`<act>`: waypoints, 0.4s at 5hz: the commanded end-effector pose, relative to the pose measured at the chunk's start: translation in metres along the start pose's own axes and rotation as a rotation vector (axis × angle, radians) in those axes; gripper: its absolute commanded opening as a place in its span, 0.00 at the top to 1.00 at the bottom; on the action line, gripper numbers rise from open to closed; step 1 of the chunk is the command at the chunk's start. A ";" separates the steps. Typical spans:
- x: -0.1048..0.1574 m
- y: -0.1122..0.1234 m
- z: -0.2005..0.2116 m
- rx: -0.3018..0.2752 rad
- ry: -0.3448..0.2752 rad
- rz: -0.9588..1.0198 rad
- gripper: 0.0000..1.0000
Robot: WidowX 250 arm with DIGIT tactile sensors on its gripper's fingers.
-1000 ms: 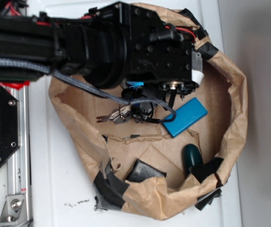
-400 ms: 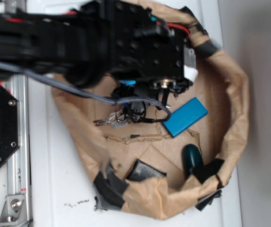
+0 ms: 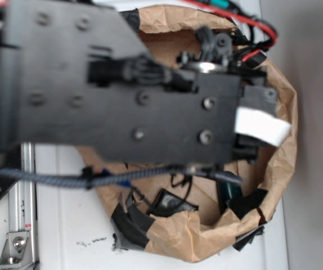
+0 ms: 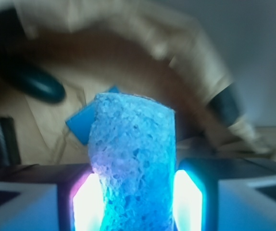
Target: Grab the blue sponge.
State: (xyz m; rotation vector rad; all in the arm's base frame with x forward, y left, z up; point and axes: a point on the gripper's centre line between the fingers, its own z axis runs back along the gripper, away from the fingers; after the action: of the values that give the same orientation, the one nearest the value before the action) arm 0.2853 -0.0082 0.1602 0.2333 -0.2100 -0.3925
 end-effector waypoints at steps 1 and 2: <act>-0.005 -0.024 0.038 -0.135 -0.014 0.357 1.00; -0.007 -0.025 0.039 -0.122 -0.028 0.406 1.00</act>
State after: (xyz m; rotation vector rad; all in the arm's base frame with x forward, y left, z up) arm 0.2578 -0.0299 0.1771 0.0651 -0.2062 -0.0202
